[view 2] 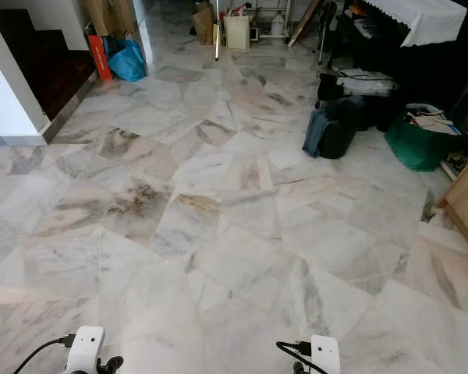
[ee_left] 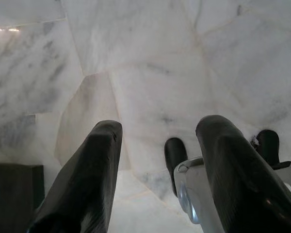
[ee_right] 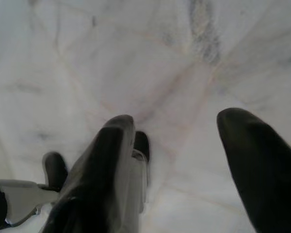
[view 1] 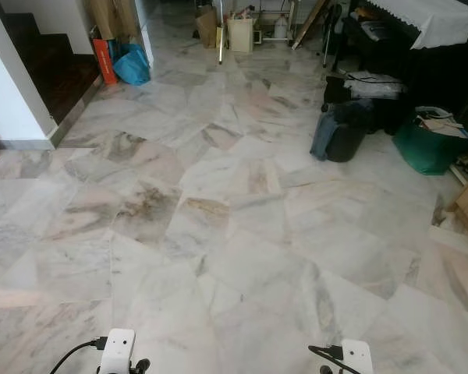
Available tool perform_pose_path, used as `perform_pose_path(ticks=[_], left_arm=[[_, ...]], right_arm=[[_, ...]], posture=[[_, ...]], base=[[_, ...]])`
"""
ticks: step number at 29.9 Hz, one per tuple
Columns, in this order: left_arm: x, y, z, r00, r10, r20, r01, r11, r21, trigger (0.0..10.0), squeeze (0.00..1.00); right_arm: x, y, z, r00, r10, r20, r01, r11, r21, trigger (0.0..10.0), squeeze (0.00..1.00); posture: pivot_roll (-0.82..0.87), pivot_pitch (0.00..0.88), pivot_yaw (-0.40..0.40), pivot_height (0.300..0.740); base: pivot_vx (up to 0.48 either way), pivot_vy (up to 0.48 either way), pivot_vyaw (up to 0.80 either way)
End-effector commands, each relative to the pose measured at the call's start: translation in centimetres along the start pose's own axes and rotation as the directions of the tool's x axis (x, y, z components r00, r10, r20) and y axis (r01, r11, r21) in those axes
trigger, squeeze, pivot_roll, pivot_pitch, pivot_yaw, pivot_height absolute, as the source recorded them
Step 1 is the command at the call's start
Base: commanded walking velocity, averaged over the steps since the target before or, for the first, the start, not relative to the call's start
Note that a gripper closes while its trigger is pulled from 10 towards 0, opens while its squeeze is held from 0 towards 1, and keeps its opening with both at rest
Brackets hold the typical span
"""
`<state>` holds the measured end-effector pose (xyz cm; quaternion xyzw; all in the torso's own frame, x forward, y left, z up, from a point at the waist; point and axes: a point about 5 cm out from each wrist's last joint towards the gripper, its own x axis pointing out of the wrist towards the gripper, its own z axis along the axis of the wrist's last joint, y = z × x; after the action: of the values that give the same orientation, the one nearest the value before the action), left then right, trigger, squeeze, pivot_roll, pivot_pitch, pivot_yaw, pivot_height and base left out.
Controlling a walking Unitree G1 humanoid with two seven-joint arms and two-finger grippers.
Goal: Move the pillow to the sofa from floor
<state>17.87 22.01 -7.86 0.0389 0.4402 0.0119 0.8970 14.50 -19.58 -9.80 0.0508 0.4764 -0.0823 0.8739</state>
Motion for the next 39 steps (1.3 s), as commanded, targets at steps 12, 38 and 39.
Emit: perform_pose_path(ticks=[12, 38, 39], left_arm=[[0.1, -0.2, -0.1, 1.0, 0.003, -0.019, -0.003, 1.0, -0.025, 10.0, 0.0], [0.0, 0.4, 0.4, 0.997, 0.053, 0.047, -0.052, 0.998, -0.041, 10.0, 0.0], [-0.1, 0.4, 0.2, 0.998, 0.055, 0.037, -0.053, 0.998, -0.043, 10.0, 0.0]], right_arm=[[-0.7, 0.5, -2.7, 0.999, 0.01, -0.039, -0.005, 0.994, 0.112, 10.0, 0.0], [-0.7, 1.0, -2.3, 0.999, -0.021, 0.038, 0.014, 0.983, 0.183, 10.0, 0.0], [-0.7, 0.9, -2.3, 0.999, -0.021, 0.038, 0.014, 0.983, 0.183, 10.0, 0.0]], posture=[[0.1, 0.0, -0.068, 0.74], [0.11, 0.0, -0.048, 0.74], [0.11, 0.0, -0.048, 0.74]], base=[[0.0, 0.0, 0.0], [0.0, 0.0, 0.0], [0.0, 0.0, 0.0]])
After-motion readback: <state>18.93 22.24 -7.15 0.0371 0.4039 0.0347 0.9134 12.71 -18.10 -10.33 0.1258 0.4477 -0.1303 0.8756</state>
